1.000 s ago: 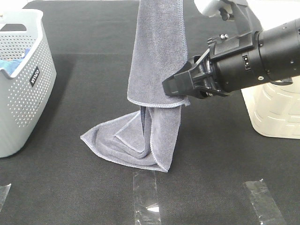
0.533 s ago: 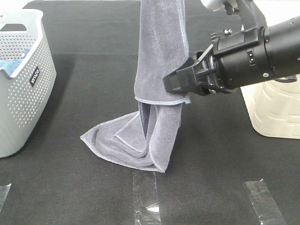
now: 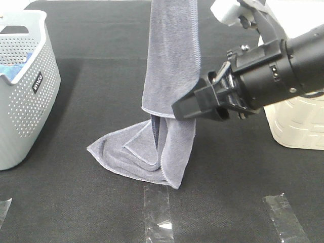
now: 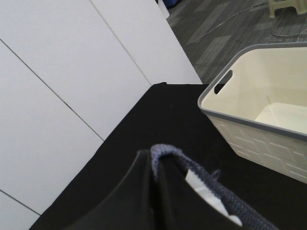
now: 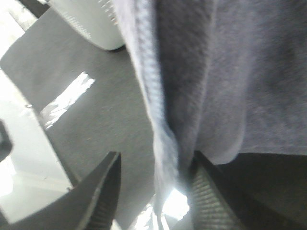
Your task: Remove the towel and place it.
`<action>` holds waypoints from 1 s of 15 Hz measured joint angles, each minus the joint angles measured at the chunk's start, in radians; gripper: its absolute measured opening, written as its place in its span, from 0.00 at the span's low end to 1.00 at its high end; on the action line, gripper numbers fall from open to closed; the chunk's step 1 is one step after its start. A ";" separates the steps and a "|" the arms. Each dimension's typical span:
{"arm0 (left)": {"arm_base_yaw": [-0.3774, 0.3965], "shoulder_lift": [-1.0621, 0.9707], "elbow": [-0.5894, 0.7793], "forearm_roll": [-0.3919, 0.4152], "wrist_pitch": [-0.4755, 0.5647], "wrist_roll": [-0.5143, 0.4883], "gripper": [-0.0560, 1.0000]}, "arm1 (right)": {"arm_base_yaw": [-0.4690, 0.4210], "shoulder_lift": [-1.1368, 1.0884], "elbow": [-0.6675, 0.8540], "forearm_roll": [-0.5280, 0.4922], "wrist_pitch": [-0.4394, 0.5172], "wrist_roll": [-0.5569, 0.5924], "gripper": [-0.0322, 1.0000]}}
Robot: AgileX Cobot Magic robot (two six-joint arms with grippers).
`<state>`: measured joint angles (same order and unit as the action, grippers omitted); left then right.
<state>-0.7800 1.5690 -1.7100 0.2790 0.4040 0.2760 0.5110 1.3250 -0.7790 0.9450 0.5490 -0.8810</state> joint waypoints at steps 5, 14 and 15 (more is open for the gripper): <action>0.000 0.000 0.000 0.000 0.000 0.000 0.05 | 0.000 -0.063 0.000 -0.008 0.052 0.045 0.47; 0.000 0.000 0.000 0.000 0.000 0.000 0.05 | 0.000 0.136 0.000 -0.087 -0.137 0.239 0.76; 0.000 0.000 0.000 0.000 0.000 0.000 0.05 | 0.000 0.137 0.000 -0.087 -0.181 0.243 0.76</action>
<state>-0.7800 1.5690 -1.7100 0.2790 0.4040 0.2760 0.5110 1.4620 -0.7790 0.8580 0.3680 -0.6380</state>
